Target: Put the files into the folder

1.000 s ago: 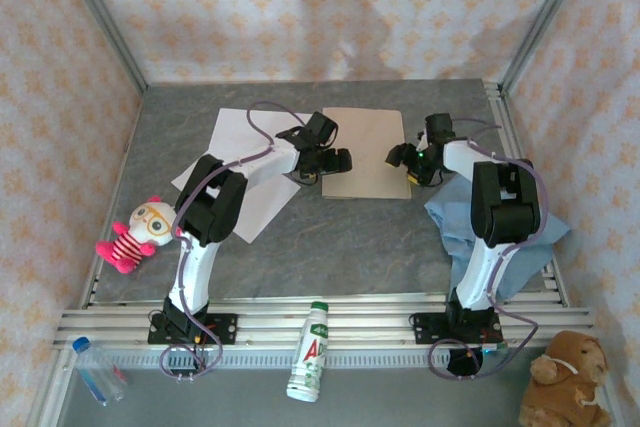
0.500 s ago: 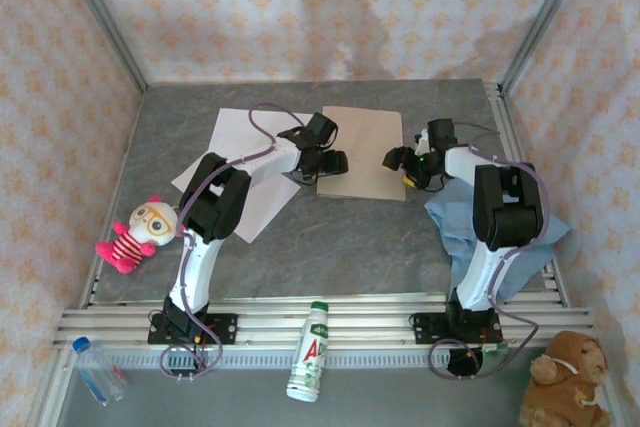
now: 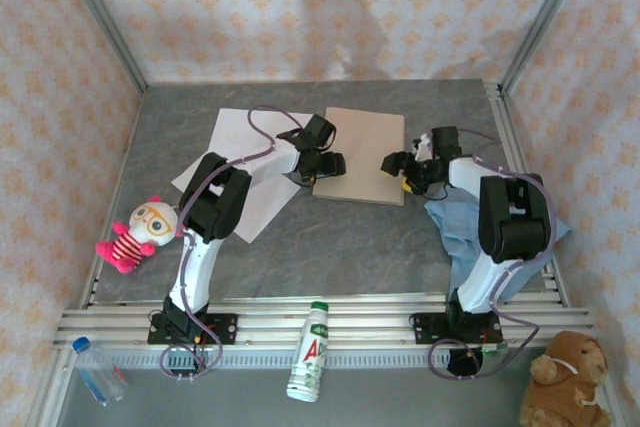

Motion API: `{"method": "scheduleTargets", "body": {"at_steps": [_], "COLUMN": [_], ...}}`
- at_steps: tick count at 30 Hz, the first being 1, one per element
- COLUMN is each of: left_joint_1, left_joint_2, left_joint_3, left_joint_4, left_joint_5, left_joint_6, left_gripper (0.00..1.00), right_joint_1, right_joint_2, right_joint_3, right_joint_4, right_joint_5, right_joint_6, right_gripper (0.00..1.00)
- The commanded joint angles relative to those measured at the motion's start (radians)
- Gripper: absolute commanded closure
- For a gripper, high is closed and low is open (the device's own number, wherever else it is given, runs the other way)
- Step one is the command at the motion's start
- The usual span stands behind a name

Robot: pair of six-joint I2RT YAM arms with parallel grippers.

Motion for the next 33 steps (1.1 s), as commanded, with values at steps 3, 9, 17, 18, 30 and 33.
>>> {"method": "scheduleTargets", "body": {"at_steps": [3,9,17,18,30,33], "left_joint_1": [-0.016,-0.018,-0.025,-0.026,-0.090,-0.085], "left_joint_2": [-0.020,-0.029,-0.058,-0.064,-0.252,-0.360], "left_joint_3": [-0.028,-0.054,-0.095,-0.103,-0.145,-0.190], "left_joint_4": [0.055,0.082,0.121,0.124,-0.069,-0.102], "left_joint_5": [0.088,0.106,0.137,0.140,-0.012,-0.081], "left_joint_6": [-0.034,-0.045,-0.067,-0.069,-0.007,0.017], "left_gripper": [0.30,0.32,0.33,0.33,0.02,0.00], "right_joint_1": [0.016,0.018,0.030,0.030,0.058,0.077], "right_joint_2": [-0.099,-0.116,-0.095,-0.101,-0.234,-0.236], "right_joint_3": [-0.033,-0.058,-0.039,-0.034,0.137,0.212], "right_joint_4": [0.119,0.170,0.158,0.146,-0.292,-0.428], "right_joint_5": [-0.147,-0.156,-0.162,-0.152,0.083,0.156], "right_joint_6": [0.015,0.049,0.063,0.058,-0.109,-0.138], "right_gripper": [0.23,0.26,0.68,0.72,0.98,1.00]}}
